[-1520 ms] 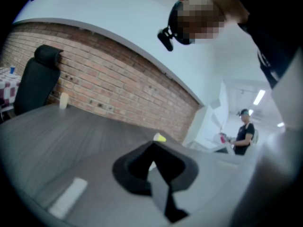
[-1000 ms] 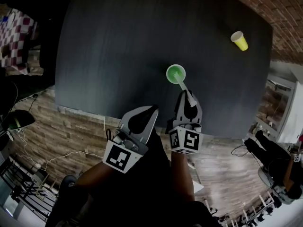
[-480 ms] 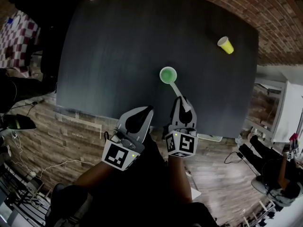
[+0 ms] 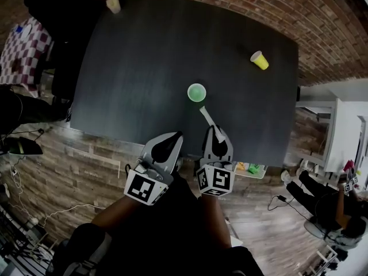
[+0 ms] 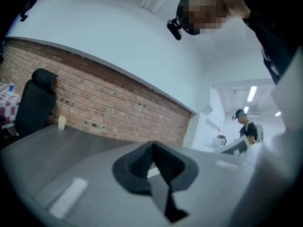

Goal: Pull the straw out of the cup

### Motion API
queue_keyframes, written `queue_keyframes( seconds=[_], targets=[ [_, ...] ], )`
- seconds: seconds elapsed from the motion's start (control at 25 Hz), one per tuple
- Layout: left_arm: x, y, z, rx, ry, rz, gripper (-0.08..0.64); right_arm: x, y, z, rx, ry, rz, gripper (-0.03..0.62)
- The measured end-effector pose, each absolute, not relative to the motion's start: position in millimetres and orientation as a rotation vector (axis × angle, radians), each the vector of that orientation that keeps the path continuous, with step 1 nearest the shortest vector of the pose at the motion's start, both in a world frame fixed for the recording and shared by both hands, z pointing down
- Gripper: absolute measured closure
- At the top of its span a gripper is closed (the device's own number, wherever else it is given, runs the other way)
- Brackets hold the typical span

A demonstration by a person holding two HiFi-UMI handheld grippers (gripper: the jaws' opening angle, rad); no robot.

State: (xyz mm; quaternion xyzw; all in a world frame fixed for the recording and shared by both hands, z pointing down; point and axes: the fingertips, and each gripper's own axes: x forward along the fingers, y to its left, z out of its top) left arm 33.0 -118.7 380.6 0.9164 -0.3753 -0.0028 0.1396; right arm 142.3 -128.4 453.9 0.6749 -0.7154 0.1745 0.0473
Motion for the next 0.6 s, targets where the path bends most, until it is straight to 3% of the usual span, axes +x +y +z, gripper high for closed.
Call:
queue_keyframes(
  seconds=[0.6],
  targets=[
    [37.9, -63.4, 344.1, 2.718, -1.076, -0.058, 0.557, 137.7, -61.3, 405.1, 2.031, -2.271, 0.451, 0.551]
  ],
)
